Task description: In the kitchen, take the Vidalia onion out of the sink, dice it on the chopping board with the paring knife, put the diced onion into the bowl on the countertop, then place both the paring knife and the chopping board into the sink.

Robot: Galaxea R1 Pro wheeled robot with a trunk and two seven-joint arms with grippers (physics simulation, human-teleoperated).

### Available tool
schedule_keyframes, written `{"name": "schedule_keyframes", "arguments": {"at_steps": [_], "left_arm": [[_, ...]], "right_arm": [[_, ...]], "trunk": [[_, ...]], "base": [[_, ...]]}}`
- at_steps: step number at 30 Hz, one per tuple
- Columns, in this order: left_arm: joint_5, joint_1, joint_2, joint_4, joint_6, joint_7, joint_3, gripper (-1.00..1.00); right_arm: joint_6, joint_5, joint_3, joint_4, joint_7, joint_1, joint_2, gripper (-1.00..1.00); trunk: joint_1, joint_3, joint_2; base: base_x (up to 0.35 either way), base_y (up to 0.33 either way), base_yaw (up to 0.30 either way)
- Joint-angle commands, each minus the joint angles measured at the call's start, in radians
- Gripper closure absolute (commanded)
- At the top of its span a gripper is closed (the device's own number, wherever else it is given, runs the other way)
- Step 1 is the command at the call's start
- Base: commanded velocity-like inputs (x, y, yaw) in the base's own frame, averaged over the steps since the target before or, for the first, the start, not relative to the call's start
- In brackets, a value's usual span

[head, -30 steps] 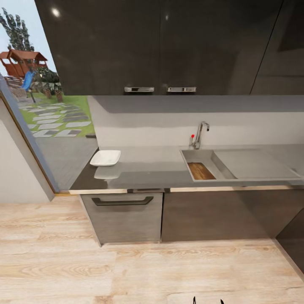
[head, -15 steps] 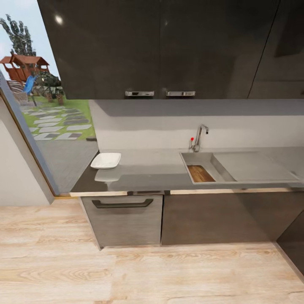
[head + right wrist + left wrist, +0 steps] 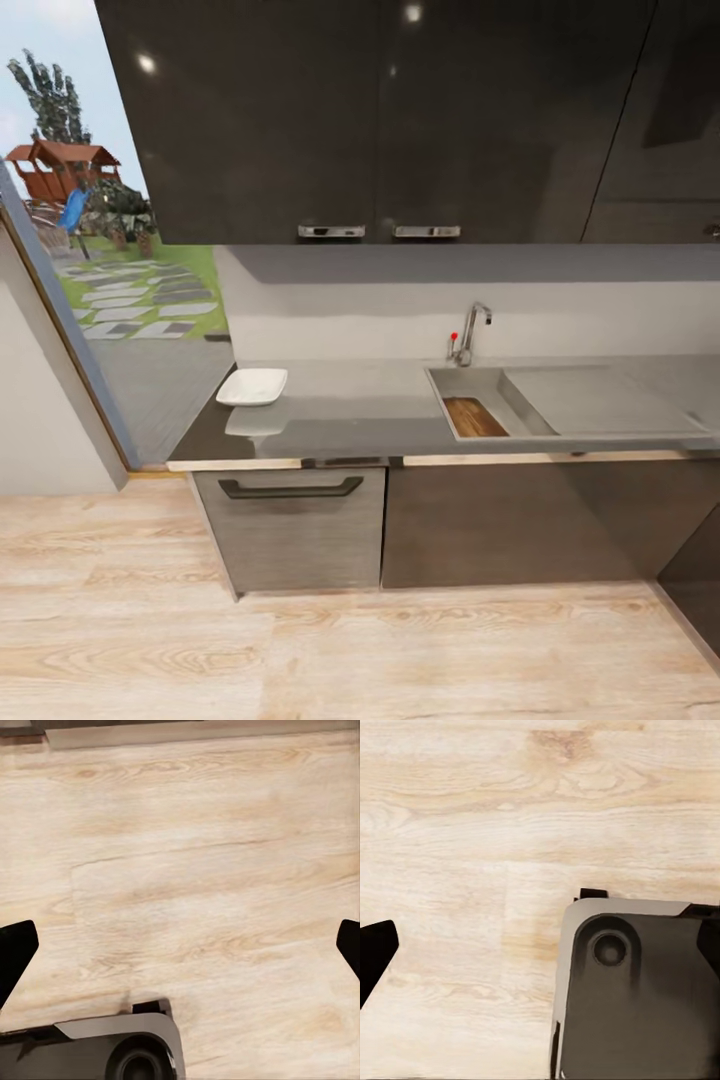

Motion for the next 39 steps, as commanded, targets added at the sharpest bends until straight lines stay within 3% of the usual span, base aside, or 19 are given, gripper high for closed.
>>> {"name": "schedule_keyframes", "arguments": {"at_steps": [1, 7, 39], "left_arm": [[0.007, -0.002, -0.001, 0.004, -0.005, 0.024, -0.007, -1.0], [0.009, -0.002, -0.001, 0.004, -0.005, 0.048, -0.007, -1.0], [0.009, 0.0, -0.001, 0.004, -0.004, 0.052, -0.007, -1.0]], "right_arm": [[-0.005, 0.008, -0.002, 0.001, -0.008, -0.001, 0.0, -1.0], [-0.01, 0.004, -0.001, 0.0, -0.007, -0.001, 0.001, -1.0], [-0.011, 0.004, 0.001, -0.002, -0.007, -0.001, 0.006, -1.0]], "trunk": [[0.001, -0.001, -0.002], [0.001, 0.009, -0.002], [0.001, 0.059, -0.002]], "base": [[0.0, 0.0, 0.0], [0.0, 0.0, 0.0], [0.0, 0.0, 0.0]]}}
